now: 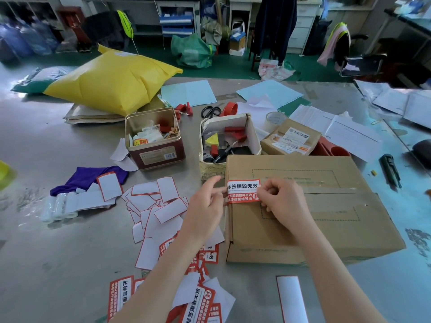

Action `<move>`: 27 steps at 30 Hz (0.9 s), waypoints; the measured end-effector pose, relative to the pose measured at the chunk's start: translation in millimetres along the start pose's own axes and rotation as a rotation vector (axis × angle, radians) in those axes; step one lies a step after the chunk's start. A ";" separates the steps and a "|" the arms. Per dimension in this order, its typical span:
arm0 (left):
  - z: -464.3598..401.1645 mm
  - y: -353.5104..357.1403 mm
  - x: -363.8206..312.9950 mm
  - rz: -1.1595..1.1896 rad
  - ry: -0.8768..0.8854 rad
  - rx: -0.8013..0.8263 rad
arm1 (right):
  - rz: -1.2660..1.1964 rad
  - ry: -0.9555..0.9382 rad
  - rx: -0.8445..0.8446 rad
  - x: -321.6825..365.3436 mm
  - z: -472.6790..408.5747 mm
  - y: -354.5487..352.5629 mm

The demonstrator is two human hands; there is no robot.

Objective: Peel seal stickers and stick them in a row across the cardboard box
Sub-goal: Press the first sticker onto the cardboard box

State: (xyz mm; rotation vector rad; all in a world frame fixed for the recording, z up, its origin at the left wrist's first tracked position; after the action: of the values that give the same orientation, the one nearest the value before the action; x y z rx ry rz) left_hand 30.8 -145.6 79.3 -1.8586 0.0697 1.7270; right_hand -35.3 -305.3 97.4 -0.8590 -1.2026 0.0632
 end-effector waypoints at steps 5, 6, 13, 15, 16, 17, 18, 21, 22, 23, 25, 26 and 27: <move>12.6 -6.3 -3.2 0.008 -0.009 -0.066 | 0.007 -0.016 -0.011 -1.7 -0.8 0.3; 13.4 -7.5 -5.7 -0.024 0.013 -0.093 | 0.001 -0.015 -0.010 -1.7 -1.1 0.2; 4.7 10.0 -8.4 -0.686 0.543 0.183 | -0.016 -0.032 -0.028 -2.3 0.6 -0.8; 3.6 14.3 -3.8 -0.801 0.515 0.282 | -0.015 -0.031 -0.029 -2.3 0.8 -0.5; 2.5 15.8 0.0 -0.827 0.486 0.312 | -0.013 -0.029 -0.032 -2.4 0.9 -0.4; 2.4 17.3 1.3 -0.845 0.465 0.336 | -0.015 -0.023 -0.047 -3.6 1.3 -1.3; 2.2 17.7 2.0 -0.860 0.446 0.358 | -0.026 -0.009 -0.071 -4.8 1.4 -2.4; 1.4 16.8 -0.9 -0.903 0.417 0.393 | -0.071 0.048 -0.188 -9.6 3.0 -9.8; 1.2 17.0 -2.1 -0.920 0.416 0.395 | -0.090 0.063 -0.230 -11.7 3.8 -12.9; 1.3 18.3 -3.8 -0.938 0.419 0.394 | -0.119 0.076 -0.264 -13.9 5.0 -16.1; 1.6 22.2 -7.6 -0.962 0.424 0.400 | -0.179 0.092 -0.298 -16.9 7.1 -20.3; 1.5 24.8 -9.8 -0.966 0.425 0.406 | -0.194 0.096 -0.302 -17.5 8.3 -21.5; 0.9 27.3 -11.5 -0.966 0.429 0.410 | -0.200 0.096 -0.301 -17.7 8.9 -22.0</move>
State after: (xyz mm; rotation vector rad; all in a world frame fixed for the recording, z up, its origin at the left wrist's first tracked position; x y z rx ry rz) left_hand 16.7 -171.6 79.5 -1.5186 -0.2498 0.5952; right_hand -58.2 -324.0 97.7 -0.9864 -1.2182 -0.3252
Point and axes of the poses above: each hand's wrist, its own z-axis away from the middle knuckle, its own y-axis out of the palm, x = y × z, the point moved 2 cm from there along -z, towards the middle knuckle, and after that the axes turned 2 degrees about z, right-handed, at the moved point
